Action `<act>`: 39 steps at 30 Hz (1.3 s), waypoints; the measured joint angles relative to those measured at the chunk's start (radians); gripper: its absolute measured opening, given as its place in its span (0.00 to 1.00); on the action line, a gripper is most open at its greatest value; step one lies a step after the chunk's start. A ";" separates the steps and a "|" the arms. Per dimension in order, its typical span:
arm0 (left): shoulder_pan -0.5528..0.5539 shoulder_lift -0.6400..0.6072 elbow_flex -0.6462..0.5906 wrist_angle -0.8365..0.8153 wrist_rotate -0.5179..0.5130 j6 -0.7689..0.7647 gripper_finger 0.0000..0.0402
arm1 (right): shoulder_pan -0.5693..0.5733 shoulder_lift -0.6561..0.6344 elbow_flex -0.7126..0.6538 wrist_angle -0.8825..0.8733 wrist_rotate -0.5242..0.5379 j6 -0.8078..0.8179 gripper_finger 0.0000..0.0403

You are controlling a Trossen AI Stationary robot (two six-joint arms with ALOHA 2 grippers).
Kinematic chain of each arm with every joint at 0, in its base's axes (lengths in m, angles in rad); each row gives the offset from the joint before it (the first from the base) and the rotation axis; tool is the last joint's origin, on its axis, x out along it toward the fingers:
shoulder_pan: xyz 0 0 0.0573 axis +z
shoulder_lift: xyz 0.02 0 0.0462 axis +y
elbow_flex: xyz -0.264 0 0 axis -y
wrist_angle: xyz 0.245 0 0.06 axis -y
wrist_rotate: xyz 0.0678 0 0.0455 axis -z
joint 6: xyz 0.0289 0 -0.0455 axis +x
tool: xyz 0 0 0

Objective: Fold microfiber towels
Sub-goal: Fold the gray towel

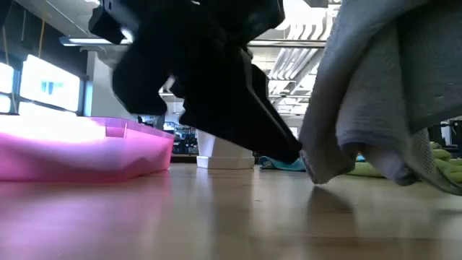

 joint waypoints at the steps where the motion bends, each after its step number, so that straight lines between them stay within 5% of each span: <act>1: -0.001 0.000 0.000 -0.012 -0.036 0.006 0.50 | 0.000 0.000 0.000 0.000 -0.011 0.011 0.00; 7: -0.004 0.000 0.000 -0.027 -0.173 0.005 0.50 | 0.002 0.000 0.000 0.000 -0.016 0.035 0.00; 14: -0.023 0.000 0.000 0.029 -0.001 0.032 0.50 | 0.002 0.000 0.000 0.005 0.038 0.035 0.00; 27: -0.038 0.000 0.000 0.041 -0.245 0.015 0.49 | 0.002 0.000 0.000 0.122 0.044 0.035 0.00; 31: -0.045 0.000 0.000 0.041 -0.205 0.005 0.38 | 0.002 0.000 0.000 0.120 0.062 0.035 0.00; 39: -0.080 0.000 0.000 0.038 -0.184 -0.003 0.02 | 0.002 0.000 0.000 0.101 0.086 0.039 0.00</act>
